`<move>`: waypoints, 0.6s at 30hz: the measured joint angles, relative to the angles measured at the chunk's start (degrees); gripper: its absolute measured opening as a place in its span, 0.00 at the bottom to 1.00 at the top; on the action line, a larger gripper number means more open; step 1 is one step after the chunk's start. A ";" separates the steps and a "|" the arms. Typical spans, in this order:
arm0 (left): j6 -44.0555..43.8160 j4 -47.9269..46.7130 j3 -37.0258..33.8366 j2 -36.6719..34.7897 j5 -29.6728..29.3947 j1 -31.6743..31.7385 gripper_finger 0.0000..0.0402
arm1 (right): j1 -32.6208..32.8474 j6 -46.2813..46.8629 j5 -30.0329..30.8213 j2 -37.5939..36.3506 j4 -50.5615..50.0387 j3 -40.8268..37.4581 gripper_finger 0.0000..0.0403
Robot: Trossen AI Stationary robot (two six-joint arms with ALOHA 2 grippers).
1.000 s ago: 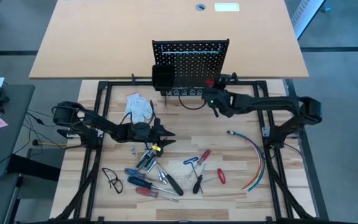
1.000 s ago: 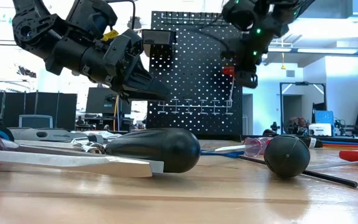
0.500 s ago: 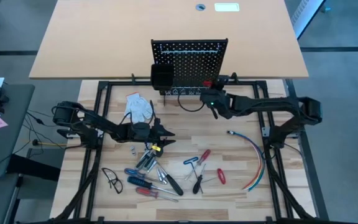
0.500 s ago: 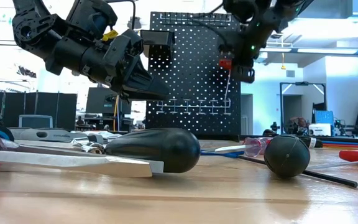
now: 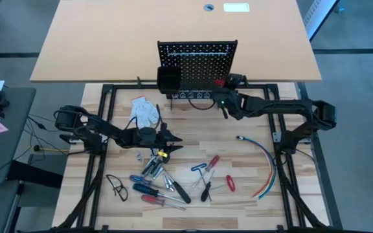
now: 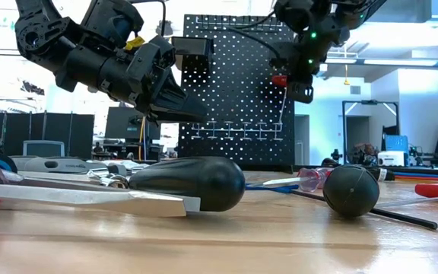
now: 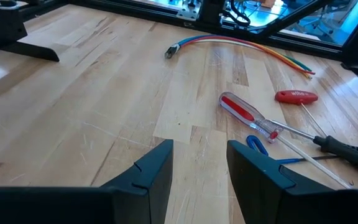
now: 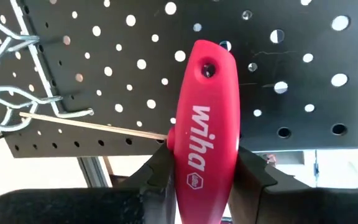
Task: Hang tools onto peg board
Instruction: Hang the red allen wrench on the pegboard
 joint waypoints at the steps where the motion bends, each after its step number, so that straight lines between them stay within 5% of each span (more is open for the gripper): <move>1: 0.00 -0.04 0.00 0.00 0.00 0.00 0.36 | -0.03 0.00 -0.12 0.01 -0.02 0.00 0.25; 18: 0.00 0.01 0.00 -0.02 0.00 0.00 0.36 | -0.81 2.56 -5.96 0.04 -0.52 -0.96 0.25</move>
